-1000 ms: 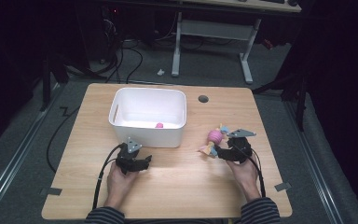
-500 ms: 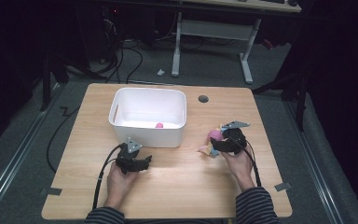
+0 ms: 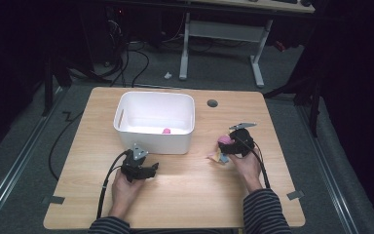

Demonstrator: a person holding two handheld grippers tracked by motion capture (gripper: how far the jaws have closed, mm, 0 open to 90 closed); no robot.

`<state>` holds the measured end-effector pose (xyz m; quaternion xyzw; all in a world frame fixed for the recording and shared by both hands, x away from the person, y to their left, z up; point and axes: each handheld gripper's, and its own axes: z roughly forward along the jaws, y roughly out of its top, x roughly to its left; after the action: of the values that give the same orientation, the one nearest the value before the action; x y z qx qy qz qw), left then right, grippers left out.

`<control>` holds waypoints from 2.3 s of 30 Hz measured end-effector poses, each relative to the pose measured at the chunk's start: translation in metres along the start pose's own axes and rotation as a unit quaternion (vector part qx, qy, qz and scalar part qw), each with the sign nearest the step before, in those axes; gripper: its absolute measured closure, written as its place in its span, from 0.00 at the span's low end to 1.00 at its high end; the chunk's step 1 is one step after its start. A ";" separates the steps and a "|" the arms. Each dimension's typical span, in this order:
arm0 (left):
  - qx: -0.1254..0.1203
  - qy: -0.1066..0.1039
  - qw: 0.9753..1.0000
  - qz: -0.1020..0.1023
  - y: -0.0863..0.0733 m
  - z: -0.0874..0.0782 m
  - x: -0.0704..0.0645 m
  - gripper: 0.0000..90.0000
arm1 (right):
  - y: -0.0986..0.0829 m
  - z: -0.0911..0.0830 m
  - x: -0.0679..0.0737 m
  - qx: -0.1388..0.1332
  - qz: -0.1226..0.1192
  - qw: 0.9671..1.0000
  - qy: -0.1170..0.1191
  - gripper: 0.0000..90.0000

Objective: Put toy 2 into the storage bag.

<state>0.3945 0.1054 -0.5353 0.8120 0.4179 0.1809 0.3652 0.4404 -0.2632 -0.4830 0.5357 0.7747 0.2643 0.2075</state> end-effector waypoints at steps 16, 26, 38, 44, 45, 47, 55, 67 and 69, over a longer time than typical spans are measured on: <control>0.000 -0.001 1.000 0.000 0.000 0.000 0.000 0.32 | -0.002 0.018 0.001 0.021 0.028 0.999 0.020 0.36; 0.000 -0.002 1.000 -0.001 0.000 0.000 0.000 0.32 | -0.002 0.011 0.003 0.021 0.011 1.000 0.020 0.37; 0.000 -0.002 1.000 0.000 0.000 0.000 0.000 0.32 | 0.000 -0.019 0.003 0.007 0.007 0.997 0.077 0.37; 0.000 -0.001 1.000 0.000 0.000 0.000 0.000 0.32 | 0.000 -0.031 0.002 -0.013 0.019 0.994 0.106 0.37; 0.000 -0.002 1.000 0.000 0.000 0.000 0.000 0.32 | 0.000 -0.035 0.001 -0.024 0.020 0.993 0.112 0.37; 0.000 -0.002 1.000 -0.001 0.000 0.000 0.000 0.32 | 0.000 -0.037 0.000 -0.027 0.018 0.993 0.113 0.37; 0.000 -0.002 1.000 -0.001 0.000 0.000 0.000 0.32 | 0.004 -0.053 0.002 -0.042 -0.001 0.990 0.131 0.37; 0.001 -0.004 1.000 -0.002 0.000 0.000 0.001 0.31 | 0.031 -0.073 0.015 -0.060 -0.039 0.987 0.145 0.37; 0.000 -0.004 1.000 -0.001 0.000 0.000 0.000 0.31 | 0.036 -0.076 0.016 -0.064 -0.040 0.985 0.155 0.37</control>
<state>0.3943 0.1060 -0.5353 0.8122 0.4178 0.1771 0.3666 0.4146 -0.2517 -0.4019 0.4422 0.7997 0.3850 0.1291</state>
